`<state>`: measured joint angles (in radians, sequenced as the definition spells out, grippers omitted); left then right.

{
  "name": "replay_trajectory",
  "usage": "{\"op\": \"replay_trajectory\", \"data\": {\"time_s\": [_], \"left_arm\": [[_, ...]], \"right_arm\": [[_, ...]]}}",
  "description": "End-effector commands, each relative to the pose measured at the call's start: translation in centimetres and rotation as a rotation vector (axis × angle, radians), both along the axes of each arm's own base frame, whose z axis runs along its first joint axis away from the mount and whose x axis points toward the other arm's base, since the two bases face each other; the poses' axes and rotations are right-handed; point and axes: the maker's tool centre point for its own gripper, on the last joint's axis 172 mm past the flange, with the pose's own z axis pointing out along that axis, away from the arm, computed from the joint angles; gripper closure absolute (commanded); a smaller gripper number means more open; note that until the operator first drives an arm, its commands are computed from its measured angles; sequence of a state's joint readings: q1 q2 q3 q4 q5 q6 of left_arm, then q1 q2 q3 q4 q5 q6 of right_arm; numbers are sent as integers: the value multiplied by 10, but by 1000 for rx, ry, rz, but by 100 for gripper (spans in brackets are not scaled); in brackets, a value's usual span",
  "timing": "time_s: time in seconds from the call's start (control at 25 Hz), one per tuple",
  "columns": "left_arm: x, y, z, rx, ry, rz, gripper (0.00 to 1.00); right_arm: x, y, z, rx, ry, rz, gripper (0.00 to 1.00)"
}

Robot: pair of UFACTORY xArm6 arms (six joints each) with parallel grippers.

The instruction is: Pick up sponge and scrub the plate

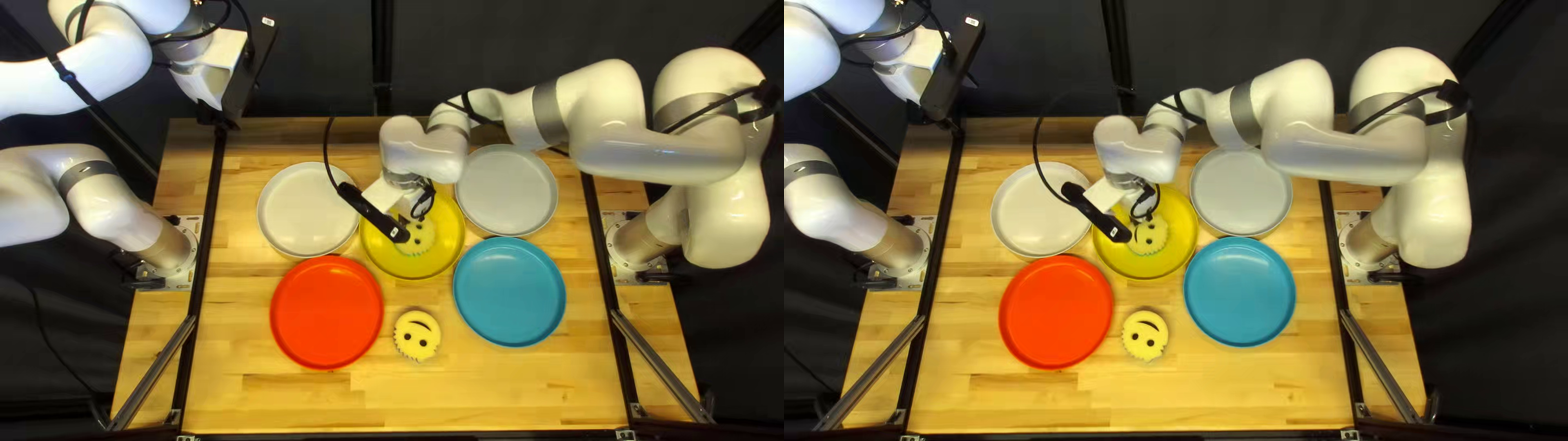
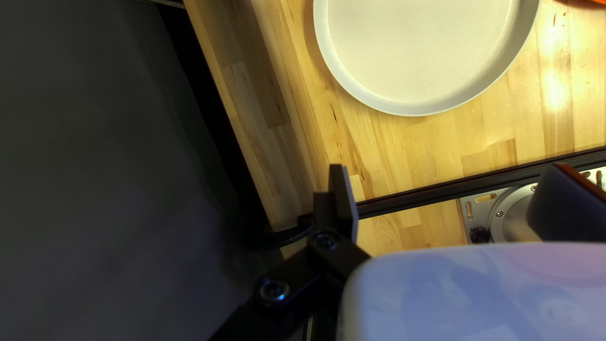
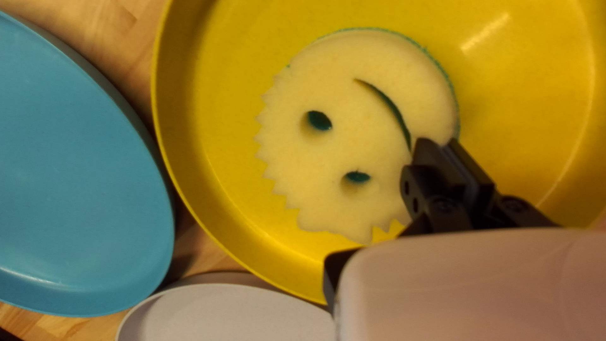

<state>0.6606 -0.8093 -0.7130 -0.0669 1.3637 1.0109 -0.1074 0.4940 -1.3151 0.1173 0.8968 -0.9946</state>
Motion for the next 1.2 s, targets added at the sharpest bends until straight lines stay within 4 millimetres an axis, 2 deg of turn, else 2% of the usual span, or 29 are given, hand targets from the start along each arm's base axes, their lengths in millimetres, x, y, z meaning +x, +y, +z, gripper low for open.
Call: {"op": "replay_trajectory", "data": {"time_s": [0.04, 0.36, 0.56, 0.72, 0.88, 1.04, 1.2], "left_arm": [[0, 0, 0, 0, 0, 0, 0], [0, 0, 0, 0, 0, 0, 0], [0, 0, 0, 0, 0, 0, 0], [0, 0, 0, 0, 0, 0, 0], [0, 0, 0, 0, 0, 0, 0], [0, 0, 0, 0, 0, 0, 0], [0, 0, 0, 0, 0, 0, 0]], "right_arm": [[9, -21, 1, 22, 3, -32, 100], [11, -70, 4, 84, 28, -169, 100], [8, -81, 3, 110, 66, -249, 100], [11, -67, 5, 113, 76, -266, 100], [18, -34, 9, 96, 64, -259, 100], [24, -12, 9, 77, 39, -244, 100], [26, -11, 4, 67, 17, -233, 100]]}}
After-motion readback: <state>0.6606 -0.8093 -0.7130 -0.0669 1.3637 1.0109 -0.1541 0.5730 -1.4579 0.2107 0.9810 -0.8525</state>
